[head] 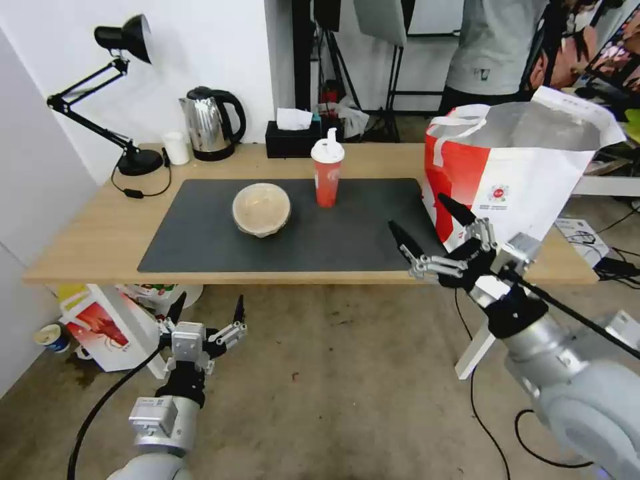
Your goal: Pick up the trash from the table and place it into the takeout bag.
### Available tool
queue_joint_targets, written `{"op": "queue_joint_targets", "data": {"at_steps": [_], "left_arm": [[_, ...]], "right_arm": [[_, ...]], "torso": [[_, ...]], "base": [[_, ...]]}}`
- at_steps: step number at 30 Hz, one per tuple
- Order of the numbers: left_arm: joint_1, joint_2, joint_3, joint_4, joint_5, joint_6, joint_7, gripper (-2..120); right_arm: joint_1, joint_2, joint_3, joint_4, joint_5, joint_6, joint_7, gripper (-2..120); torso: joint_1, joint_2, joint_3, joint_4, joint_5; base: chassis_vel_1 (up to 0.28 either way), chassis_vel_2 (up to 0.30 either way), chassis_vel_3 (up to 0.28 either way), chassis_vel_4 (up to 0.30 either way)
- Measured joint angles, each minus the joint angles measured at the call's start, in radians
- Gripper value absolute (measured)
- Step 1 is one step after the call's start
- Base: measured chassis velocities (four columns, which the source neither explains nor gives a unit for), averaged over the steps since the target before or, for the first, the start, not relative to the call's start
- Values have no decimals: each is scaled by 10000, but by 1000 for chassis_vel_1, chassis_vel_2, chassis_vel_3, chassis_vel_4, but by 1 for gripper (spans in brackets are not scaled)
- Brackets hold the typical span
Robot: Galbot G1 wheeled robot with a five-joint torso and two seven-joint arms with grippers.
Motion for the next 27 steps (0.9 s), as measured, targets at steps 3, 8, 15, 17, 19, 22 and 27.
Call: {"op": "queue_joint_targets", "data": {"at_steps": [3, 8, 15, 17, 19, 22, 27], "left_arm": [[0, 0, -1, 0, 0, 0, 0, 100], [0, 0, 0, 0, 0, 0, 0, 100], [0, 0, -1, 0, 0, 0, 0, 100], [0, 0, 0, 0, 0, 0, 0, 100], [0, 0, 0, 0, 0, 0, 0, 100], [0, 0, 0, 0, 0, 0, 0, 100], [0, 0, 0, 0, 0, 0, 0, 100]], "right_arm": [[1351, -147, -1260, -423, 600, -223, 20, 100], [2593, 35, -2413, -851, 844, -349, 42, 100], [4804, 391, -4058, -1775, 1109, -459, 78, 100], [4948, 436, -4187, -1871, 1111, -459, 77, 100], [5283, 605, -4533, -2134, 1111, -471, 77, 100], [5522, 767, -4761, -2320, 1096, -482, 78, 100], [5964, 986, -5066, -2684, 1054, -520, 78, 100]], "torso": [[-1, 0, 0, -1, -2], [0, 0, 0, -3, 0], [0, 1, 0, 0, -1], [0, 1, 0, 0, -2], [-1, 1, 0, 0, 0], [0, 1, -1, -1, -1], [0, 1, -1, -1, 0]], "base": [[0, 0, 0, 0], [0, 0, 0, 0], [0, 0, 0, 0], [0, 0, 0, 0], [0, 0, 0, 0], [0, 0, 0, 0], [0, 0, 0, 0]]}}
